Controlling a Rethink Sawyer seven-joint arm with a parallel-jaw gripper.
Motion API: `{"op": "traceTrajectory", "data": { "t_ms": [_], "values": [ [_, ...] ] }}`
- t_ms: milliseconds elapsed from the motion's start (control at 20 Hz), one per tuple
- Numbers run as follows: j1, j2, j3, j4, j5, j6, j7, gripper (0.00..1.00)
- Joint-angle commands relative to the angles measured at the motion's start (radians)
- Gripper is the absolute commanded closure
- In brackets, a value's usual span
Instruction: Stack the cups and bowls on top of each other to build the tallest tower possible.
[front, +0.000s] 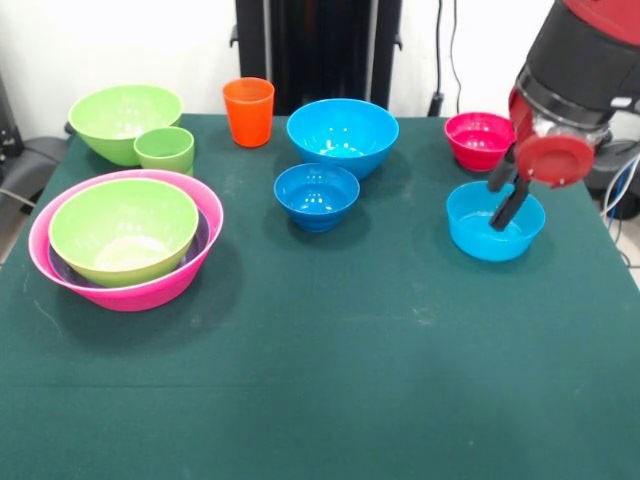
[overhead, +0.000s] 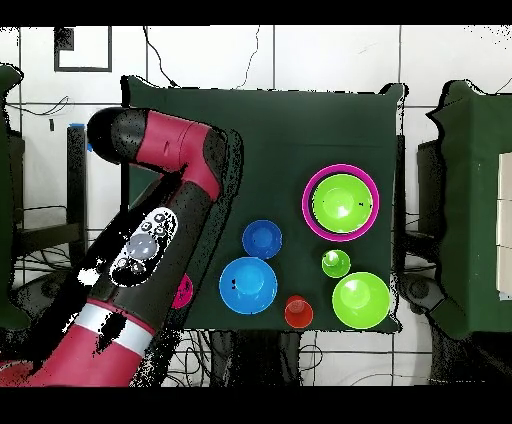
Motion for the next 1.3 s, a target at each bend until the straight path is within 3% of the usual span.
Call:
{"op": "traceTrajectory", "data": {
  "t_ms": [50, 550, 1300],
  "values": [
    [0.027, -0.071, 0.127, 0.163, 0.015, 0.044, 0.149, 0.0],
    [0.083, 0.009, 0.146, 0.148, 0.086, -0.023, 0.262, 0.0],
    [0.105, 0.088, 0.129, 0.146, 0.098, -0.103, 0.213, 0.0]
  ]
}}
